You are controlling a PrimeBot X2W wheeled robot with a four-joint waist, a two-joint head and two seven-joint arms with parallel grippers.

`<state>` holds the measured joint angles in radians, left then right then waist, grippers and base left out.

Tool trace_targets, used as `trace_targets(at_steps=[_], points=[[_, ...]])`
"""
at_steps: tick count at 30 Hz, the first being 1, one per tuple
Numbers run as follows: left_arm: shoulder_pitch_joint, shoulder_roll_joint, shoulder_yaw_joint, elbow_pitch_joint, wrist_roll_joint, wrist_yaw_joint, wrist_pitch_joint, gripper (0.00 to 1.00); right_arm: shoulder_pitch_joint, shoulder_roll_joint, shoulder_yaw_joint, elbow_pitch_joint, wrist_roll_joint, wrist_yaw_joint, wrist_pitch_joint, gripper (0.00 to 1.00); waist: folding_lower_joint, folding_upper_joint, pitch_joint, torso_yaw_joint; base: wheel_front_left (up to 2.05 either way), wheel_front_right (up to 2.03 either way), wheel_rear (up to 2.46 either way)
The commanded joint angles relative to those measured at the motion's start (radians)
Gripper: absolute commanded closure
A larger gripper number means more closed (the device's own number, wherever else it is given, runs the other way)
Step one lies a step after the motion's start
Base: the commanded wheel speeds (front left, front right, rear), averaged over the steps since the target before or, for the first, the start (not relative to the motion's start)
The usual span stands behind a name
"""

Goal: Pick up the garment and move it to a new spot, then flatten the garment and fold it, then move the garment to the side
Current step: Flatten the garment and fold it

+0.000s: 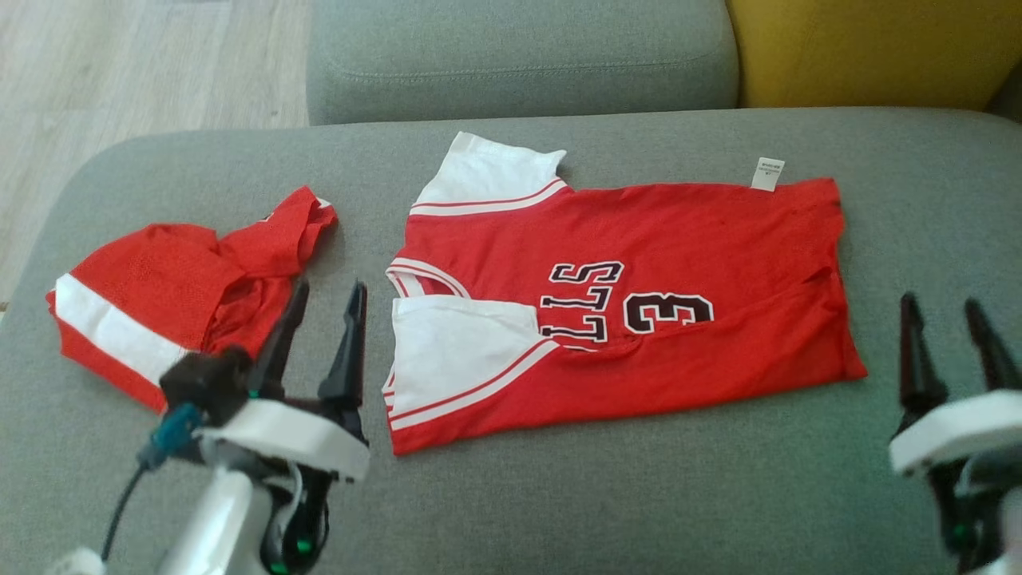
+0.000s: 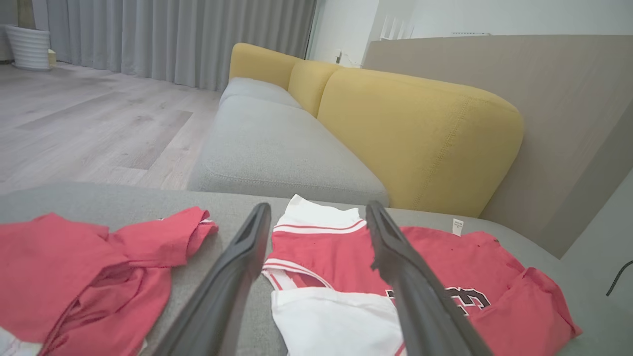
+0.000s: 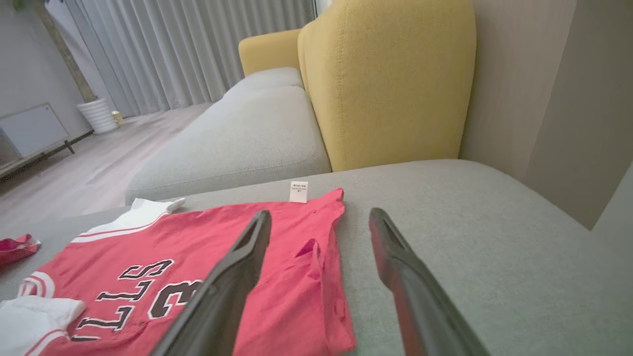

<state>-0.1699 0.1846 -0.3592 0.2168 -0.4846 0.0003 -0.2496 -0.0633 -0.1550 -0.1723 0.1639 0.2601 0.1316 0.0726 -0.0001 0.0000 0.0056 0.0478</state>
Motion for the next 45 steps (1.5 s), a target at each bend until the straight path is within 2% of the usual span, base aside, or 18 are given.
trace_targets(at_steps=[1, 6, 13, 17, 26, 35, 36, 37, 40, 45], points=[[-0.013, -0.006, 0.056, -0.040, 0.018, 0.002, -0.012, 0.00, 0.007, 0.007, 0.026, -0.050, 0.011, -0.001, -0.031, 0.00, 0.0001, 0.0000, -0.004, -0.002, 0.00, 0.00, 0.00], [0.063, -0.063, 0.081, -0.025, 0.062, -0.014, -0.012, 0.00, 0.075, 0.051, 0.051, -0.074, 0.019, -0.001, -0.107, 0.00, 0.0001, 0.0000, -0.003, -0.011, 0.00, 0.00, 0.00], [0.074, -0.093, 0.062, 0.102, 0.097, -0.044, -0.012, 0.00, 0.069, 0.058, 0.069, -0.074, 0.012, -0.001, -0.132, 0.00, 0.0001, 0.0000, 0.012, -0.034, 0.00, 0.00, 0.00], [0.040, -0.098, 0.052, 0.231, 0.102, -0.020, 0.026, 0.00, 0.052, 0.055, 0.077, -0.080, 0.011, -0.001, -0.132, 0.00, 0.0001, 0.0000, 0.027, -0.051, 0.00, 0.00, 0.00], [-0.046, -0.095, 0.055, 0.420, 0.116, 0.033, 0.068, 0.00, 0.042, 0.056, 0.081, -0.089, 0.009, -0.001, -0.136, 0.00, 0.0001, 0.0000, 0.056, -0.088, 0.00, 0.00, 0.00], [-0.108, -0.105, 0.017, 0.520, 0.101, -0.025, 0.100, 0.00, 0.024, 0.064, 0.046, -0.090, -0.003, -0.001, -0.137, 0.00, 0.0001, 0.0000, 0.079, -0.099, 0.00, 0.00, 0.00], [-0.115, -0.106, 0.014, 0.529, 0.097, -0.033, 0.104, 0.30, 0.022, 0.065, 0.042, -0.090, -0.005, -0.001, -0.137, 0.00, 0.0001, 0.0000, 0.082, -0.098, 0.00, 0.00, 0.00], [-0.122, -0.107, 0.011, 0.536, 0.095, -0.039, 0.107, 1.00, 0.020, 0.066, 0.037, -0.091, -0.007, -0.001, -0.136, 0.00, 0.0001, 0.0000, 0.085, -0.097, 0.00, 0.00, 0.00], [-0.149, -0.103, 0.011, 0.545, 0.091, -0.050, 0.092, 1.00, 0.015, 0.071, 0.024, -0.090, -0.015, -0.001, -0.133, 0.00, 0.0001, 0.0000, 0.094, -0.090, 0.00, 0.00, 0.00], [-0.184, -0.084, 0.035, 0.515, 0.085, -0.041, 0.040, 1.00, 0.002, 0.081, -0.004, -0.071, -0.024, -0.001, -0.120, 0.00, 0.0001, 0.0000, 0.104, -0.073, 0.00, 0.00, 0.00]])
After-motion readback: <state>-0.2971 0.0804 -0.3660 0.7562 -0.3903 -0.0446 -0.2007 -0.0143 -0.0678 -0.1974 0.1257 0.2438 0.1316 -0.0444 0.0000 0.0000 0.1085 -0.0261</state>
